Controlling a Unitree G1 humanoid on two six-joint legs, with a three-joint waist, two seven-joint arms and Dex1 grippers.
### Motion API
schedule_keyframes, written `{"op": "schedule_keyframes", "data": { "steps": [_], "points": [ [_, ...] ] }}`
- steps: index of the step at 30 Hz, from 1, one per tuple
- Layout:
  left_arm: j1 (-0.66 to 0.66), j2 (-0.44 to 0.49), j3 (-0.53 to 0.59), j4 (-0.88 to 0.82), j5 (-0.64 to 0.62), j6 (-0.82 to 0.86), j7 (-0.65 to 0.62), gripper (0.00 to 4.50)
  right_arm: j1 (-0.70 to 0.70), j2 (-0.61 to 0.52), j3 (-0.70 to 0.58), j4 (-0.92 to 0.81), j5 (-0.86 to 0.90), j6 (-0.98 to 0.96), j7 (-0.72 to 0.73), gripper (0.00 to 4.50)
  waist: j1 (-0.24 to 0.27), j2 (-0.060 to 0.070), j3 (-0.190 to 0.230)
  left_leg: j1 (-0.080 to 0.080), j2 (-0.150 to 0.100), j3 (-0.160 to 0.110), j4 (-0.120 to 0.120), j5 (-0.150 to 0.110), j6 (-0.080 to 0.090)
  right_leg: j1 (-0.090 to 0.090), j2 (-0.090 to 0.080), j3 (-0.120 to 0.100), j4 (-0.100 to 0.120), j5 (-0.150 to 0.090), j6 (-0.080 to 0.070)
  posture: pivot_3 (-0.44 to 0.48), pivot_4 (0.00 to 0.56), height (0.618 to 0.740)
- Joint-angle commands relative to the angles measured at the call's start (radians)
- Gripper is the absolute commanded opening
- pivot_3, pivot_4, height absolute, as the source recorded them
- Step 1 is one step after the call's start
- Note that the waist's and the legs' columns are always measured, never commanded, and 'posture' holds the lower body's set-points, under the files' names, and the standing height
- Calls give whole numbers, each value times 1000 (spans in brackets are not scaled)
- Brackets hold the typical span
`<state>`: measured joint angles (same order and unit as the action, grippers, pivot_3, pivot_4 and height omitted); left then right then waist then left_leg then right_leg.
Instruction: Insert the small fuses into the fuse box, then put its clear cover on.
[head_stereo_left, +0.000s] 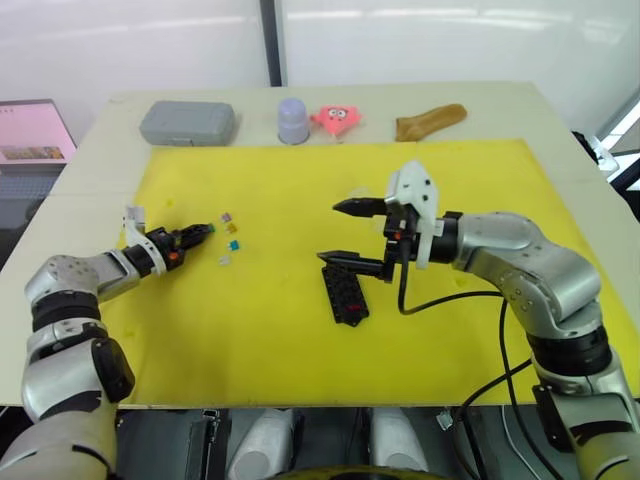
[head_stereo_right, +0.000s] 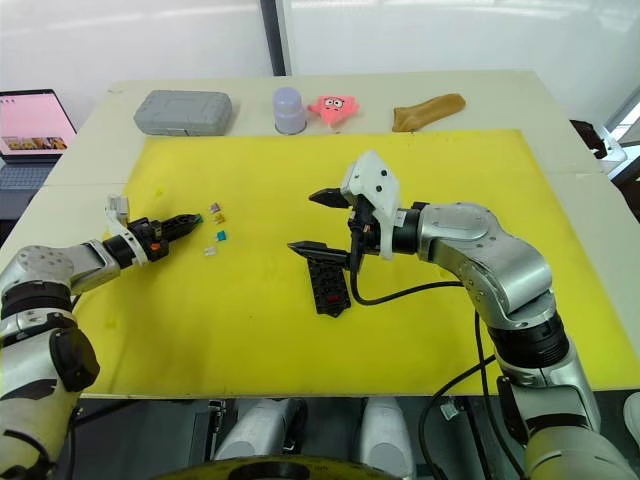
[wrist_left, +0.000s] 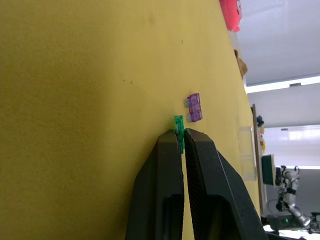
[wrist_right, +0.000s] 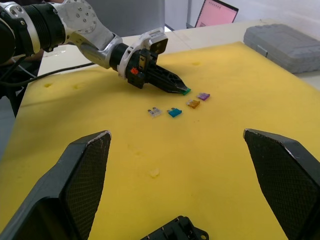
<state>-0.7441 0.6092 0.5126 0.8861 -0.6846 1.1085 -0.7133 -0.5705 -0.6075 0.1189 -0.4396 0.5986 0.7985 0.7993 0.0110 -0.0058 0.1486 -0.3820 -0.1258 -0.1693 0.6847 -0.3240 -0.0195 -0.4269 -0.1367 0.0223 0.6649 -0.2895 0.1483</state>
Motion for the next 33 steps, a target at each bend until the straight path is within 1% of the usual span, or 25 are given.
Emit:
{"op": "schedule_keyframes", "data": {
  "steps": [1,5,7,10,12,14,16,18,19,22,24,26,30,33],
  "points": [
    [17,2,-8,-5,14,-7,-3,86,4,-8,-27,-51,22,-6,5,4500,0,0,0,0,0,0,0,0,0,0,0,0,0,0,0,0,150,740],
    [28,55,64,-86,-40,33,6,86,13,-27,-36,-41,18,-17,24,4500,-10,0,0,0,1,0,0,0,0,0,1,0,0,0,0,0,150,740],
    [41,57,81,-136,-54,39,21,86,24,-37,-41,-36,14,-25,33,4500,-22,0,0,-1,1,0,-1,0,0,-1,1,0,0,0,0,0,150,740],
    [57,49,109,-259,-114,121,35,86,45,-46,-53,-39,29,-20,37,4500,-30,-1,0,-2,1,-1,-1,0,0,-3,1,0,0,0,0,0,150,740],
    [68,28,145,-421,-204,214,54,86,52,-21,-95,-48,96,24,16,4500,-31,-1,1,-3,2,-1,-1,0,0,-4,1,0,0,0,0,0,150,740],
    [81,-1,168,-575,-280,270,76,86,46,7,-136,-49,161,69,-19,4500,-31,-1,1,-6,1,-1,0,0,0,-5,1,0,0,0,0,0,150,740],
    [92,-37,174,-713,-354,312,96,86,42,27,-153,-43,170,84,-58,4500,-30,-2,1,-6,1,-1,0,0,0,-5,1,0,0,0,0,0,150,740],
    [95,-74,168,-821,-421,341,126,86,33,51,-166,-20,181,106,-105,4500,-30,-2,1,-6,1,-1,0,0,0,-5,1,0,0,0,0,0,150,740],
    [88,-96,167,-856,-460,358,145,86,21,75,-187,-5,218,132,-133,4500,-30,-2,1,-6,1,-1,0,0,0,-5,1,0,0,0,0,0,150,740],
    [60,-167,161,-917,-564,376,225,86,-23,154,-256,28,346,208,-223,4500,-31,-2,1,-6,1,0,0,0,0,-5,1,0,-1,0,0,0,150,740],
    [54,-207,153,-938,-614,364,291,86,-37,184,-274,36,386,239,-271,4500,-31,-2,1,-6,2,0,0,0,0,-5,1,0,-1,0,0,0,150,740],
    [44,-255,144,-941,-696,341,378,86,-49,222,-300,52,450,273,-334,4500,-30,-2,1,-6,2,0,0,0,0,-5,1,0,-1,0,0,0,150,740],
    [40,-313,82,-967,-850,273,472,86,-67,300,-349,73,599,307,-469,4500,-30,-2,1,-6,2,0,0,0,0,-5,1,0,-1,0,0,0,150,740],
    [43,-341,17,-963,-954,212,541,86,-76,346,-369,73,665,280,-566,4500,-32,-2,1,-6,2,0,0,0,0,-5,1,0,-1,0,0,0,150,740]
  ]
}}
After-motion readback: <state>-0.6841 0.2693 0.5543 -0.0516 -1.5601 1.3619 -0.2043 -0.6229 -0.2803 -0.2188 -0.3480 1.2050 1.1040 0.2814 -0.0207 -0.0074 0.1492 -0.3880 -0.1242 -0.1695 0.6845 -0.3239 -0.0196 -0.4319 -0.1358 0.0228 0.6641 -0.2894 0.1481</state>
